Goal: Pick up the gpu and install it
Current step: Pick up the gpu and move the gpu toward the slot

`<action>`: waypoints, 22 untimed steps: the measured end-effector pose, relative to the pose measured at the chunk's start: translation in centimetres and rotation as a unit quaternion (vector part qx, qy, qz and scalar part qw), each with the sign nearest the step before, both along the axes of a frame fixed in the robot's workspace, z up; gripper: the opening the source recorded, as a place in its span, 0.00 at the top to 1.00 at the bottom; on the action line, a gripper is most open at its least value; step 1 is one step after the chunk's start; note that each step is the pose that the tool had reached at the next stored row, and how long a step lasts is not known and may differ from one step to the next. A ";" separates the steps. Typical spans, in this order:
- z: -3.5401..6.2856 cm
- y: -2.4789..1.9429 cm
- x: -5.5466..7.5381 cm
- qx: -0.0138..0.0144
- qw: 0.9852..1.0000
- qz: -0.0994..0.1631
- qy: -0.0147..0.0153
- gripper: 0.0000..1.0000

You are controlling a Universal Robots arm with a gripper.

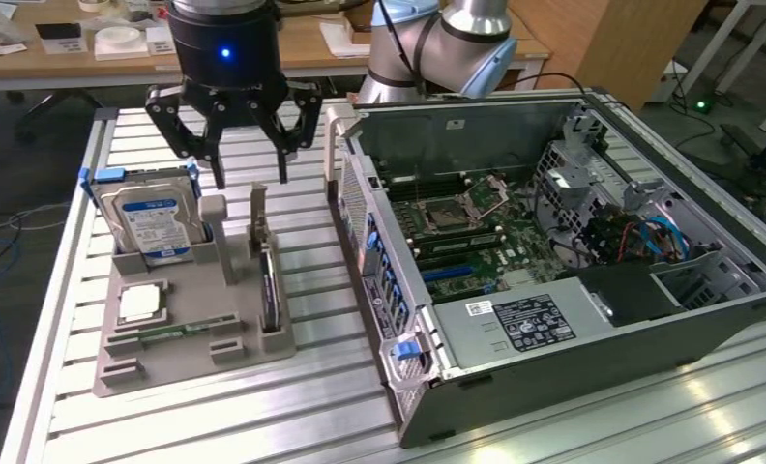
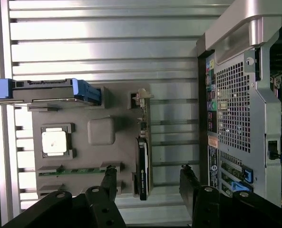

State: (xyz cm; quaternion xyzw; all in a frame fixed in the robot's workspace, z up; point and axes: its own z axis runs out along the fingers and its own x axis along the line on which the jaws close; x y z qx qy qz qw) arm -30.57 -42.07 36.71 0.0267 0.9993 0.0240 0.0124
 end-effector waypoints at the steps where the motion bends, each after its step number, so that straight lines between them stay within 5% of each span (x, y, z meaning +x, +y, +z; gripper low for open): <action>1: -0.12 0.00 0.0 0.000 1.000 0.000 0.000 0.35; 13: -1.10 -0.04 0.0 -0.001 1.000 0.022 0.003 0.35; 22: -2.47 -0.13 0.0 -0.002 1.000 0.029 0.003 0.35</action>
